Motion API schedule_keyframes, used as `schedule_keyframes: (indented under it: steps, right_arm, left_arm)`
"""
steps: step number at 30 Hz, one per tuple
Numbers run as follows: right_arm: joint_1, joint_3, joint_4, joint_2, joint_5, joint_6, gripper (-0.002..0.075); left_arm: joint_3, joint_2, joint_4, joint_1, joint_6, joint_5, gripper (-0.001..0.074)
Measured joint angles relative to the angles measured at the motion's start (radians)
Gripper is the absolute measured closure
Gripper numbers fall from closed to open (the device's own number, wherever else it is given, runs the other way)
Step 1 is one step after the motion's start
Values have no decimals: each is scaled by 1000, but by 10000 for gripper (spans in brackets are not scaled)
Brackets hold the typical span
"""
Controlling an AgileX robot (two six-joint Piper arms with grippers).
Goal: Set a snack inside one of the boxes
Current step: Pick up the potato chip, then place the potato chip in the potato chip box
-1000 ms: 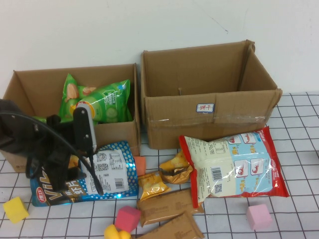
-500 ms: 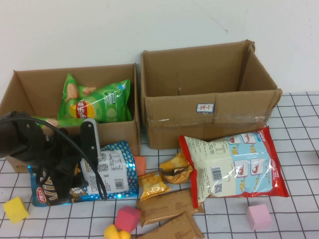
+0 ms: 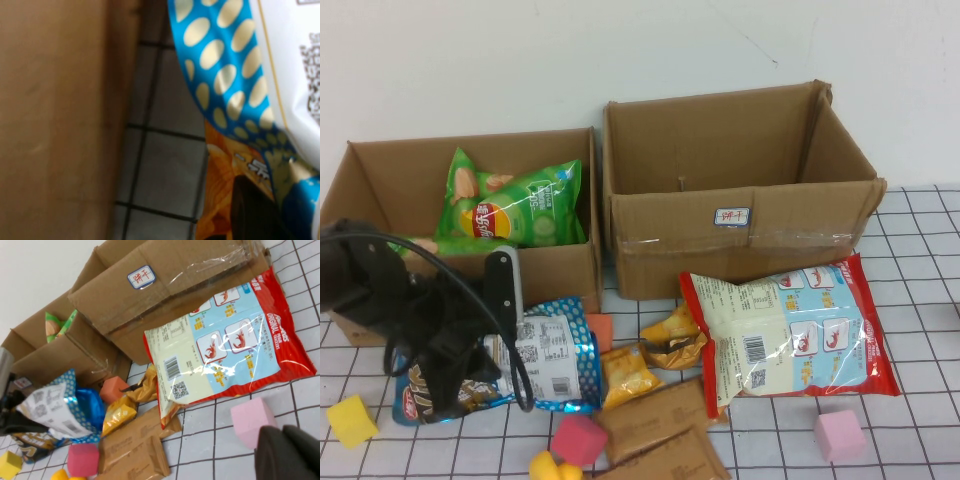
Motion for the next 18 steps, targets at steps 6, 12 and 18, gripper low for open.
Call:
schedule_keyframes:
  steps: [6,12,18]
  right_arm:
    - [0,0,0,0,0,-10,727]
    - [0,0,0,0,0,-10,727]
    - [0,0,0,0,0,-10,727]
  left_arm:
    - [0,-170,0,0,-64,99,586]
    - [0,-453,0,-2,-153,115,586]
    - [0,-611,-5,-3,-159,-180,586]
